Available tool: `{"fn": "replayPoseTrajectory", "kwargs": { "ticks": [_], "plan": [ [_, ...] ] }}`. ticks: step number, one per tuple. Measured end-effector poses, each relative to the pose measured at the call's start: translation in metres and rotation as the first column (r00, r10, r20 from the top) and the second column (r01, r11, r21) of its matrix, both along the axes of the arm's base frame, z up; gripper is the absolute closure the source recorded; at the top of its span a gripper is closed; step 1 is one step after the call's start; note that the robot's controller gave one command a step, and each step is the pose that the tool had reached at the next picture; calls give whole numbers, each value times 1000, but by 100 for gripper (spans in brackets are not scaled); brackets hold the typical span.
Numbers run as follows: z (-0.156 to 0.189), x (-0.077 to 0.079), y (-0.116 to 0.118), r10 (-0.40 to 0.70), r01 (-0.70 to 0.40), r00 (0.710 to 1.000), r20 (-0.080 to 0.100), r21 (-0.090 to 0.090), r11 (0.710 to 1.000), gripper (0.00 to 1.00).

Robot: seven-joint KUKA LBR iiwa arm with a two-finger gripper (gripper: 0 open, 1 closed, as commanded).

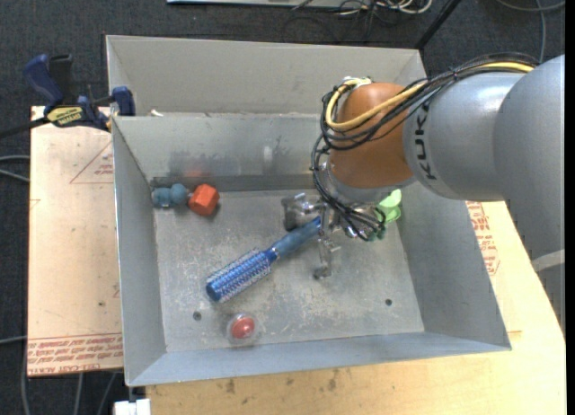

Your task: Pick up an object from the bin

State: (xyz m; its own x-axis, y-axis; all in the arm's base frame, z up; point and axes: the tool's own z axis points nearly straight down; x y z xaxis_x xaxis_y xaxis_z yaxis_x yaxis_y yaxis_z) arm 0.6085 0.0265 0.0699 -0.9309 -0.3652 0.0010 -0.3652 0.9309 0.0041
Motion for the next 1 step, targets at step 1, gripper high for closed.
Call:
{"fn": "replayPoseTrajectory", "kwargs": {
  "ticks": [1],
  "plan": [
    [1,29,21,114,-114,993,8,-1,993,0]
  ]
}}
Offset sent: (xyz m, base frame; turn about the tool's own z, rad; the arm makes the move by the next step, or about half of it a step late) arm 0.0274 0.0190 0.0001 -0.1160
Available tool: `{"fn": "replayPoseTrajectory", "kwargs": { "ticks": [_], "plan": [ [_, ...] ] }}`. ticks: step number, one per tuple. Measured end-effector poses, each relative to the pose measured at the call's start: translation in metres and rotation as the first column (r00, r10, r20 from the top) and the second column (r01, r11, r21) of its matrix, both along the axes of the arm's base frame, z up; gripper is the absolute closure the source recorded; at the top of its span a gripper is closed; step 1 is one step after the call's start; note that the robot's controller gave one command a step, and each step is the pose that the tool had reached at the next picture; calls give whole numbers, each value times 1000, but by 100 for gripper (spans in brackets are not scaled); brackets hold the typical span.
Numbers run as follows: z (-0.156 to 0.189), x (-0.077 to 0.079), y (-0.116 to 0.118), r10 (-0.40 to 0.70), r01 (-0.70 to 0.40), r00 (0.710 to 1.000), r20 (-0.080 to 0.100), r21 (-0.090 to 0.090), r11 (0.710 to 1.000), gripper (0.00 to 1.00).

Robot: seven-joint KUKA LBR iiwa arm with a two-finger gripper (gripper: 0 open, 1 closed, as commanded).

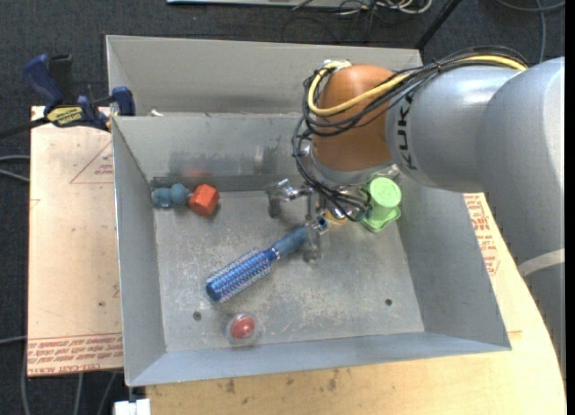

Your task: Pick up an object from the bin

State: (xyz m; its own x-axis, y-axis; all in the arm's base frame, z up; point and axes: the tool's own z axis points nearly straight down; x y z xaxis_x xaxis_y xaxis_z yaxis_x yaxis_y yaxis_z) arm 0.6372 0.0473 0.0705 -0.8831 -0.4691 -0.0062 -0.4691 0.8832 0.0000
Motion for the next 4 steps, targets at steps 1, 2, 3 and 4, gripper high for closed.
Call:
{"fn": "replayPoseTrajectory", "kwargs": {
  "ticks": [1,2,3,4],
  "plan": [
    [0,0,-1,-1,1,1000,-1,-1,1000,100],
    [139,4,-20,48,-48,999,7,-2,999,100],
    [133,2,-19,49,-49,999,-2,-1,999,0],
    [26,-5,-5,15,-15,1000,-12,0,1000,0]
  ]
}}
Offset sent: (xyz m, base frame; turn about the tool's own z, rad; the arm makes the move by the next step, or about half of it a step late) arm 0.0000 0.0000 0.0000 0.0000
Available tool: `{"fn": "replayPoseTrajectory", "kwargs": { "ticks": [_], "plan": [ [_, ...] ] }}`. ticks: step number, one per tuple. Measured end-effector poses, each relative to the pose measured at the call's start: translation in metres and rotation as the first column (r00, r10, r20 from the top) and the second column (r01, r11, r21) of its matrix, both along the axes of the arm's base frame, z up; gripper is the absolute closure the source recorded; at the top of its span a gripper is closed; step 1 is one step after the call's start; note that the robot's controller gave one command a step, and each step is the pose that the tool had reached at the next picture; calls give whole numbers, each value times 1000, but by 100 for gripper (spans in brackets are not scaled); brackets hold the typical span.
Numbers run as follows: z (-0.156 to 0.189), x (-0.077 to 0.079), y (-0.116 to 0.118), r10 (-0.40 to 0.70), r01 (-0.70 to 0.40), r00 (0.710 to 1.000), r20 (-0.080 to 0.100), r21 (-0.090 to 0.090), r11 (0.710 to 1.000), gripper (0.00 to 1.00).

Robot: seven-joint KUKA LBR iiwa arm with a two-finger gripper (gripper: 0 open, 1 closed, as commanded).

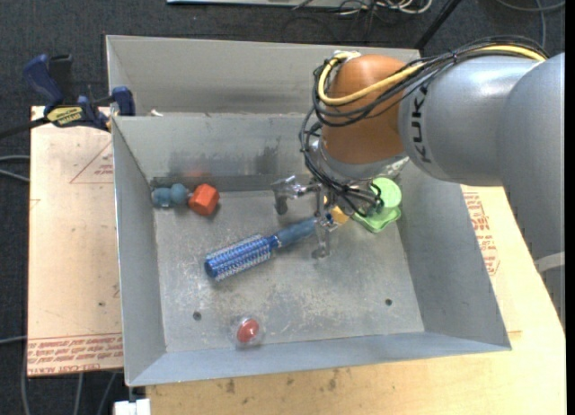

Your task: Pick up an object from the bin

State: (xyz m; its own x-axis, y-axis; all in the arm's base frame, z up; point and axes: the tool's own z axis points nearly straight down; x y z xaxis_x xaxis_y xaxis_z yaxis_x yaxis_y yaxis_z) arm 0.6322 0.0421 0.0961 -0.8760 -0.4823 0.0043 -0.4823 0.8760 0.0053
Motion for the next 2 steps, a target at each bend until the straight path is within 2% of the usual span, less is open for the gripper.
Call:
{"fn": "replayPoseTrajectory", "kwargs": {
  "ticks": [1,2],
  "plan": [
    [-27,24,4,68,-68,998,9,-1,998,0],
    [-25,25,4,67,-67,998,10,-1,998,100]
  ]
}}
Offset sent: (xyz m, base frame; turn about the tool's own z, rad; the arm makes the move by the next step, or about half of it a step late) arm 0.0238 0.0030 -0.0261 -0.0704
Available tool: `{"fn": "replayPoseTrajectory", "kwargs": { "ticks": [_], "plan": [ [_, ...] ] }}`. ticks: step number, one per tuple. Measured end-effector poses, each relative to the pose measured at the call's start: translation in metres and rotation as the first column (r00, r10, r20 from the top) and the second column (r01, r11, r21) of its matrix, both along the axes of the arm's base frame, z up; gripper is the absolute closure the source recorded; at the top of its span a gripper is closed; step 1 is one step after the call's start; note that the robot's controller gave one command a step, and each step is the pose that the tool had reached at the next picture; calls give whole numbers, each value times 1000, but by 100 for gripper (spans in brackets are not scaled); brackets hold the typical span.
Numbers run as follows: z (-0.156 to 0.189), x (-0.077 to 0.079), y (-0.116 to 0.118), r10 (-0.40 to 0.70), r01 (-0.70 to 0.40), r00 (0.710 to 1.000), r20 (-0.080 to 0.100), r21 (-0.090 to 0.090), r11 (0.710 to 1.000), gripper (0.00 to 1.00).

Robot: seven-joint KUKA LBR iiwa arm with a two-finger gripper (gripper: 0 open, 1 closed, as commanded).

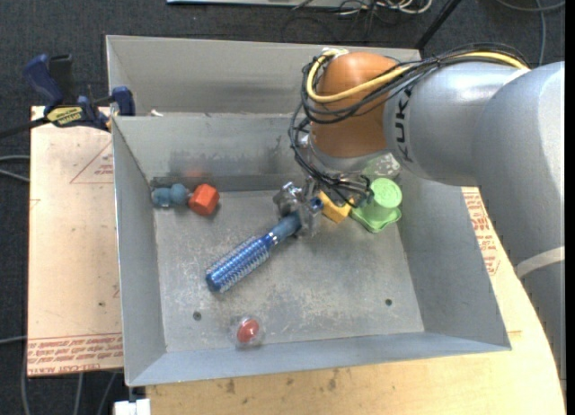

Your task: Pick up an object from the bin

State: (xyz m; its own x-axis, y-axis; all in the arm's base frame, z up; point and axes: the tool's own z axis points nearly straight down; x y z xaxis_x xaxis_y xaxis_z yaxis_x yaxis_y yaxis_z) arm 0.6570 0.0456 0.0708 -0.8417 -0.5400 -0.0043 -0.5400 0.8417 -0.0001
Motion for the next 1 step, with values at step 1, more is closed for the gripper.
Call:
{"fn": "replayPoseTrajectory", "kwargs": {
  "ticks": [1],
  "plan": [
    [143,1,-13,126,-126,992,8,-3,992,100]
  ]
}}
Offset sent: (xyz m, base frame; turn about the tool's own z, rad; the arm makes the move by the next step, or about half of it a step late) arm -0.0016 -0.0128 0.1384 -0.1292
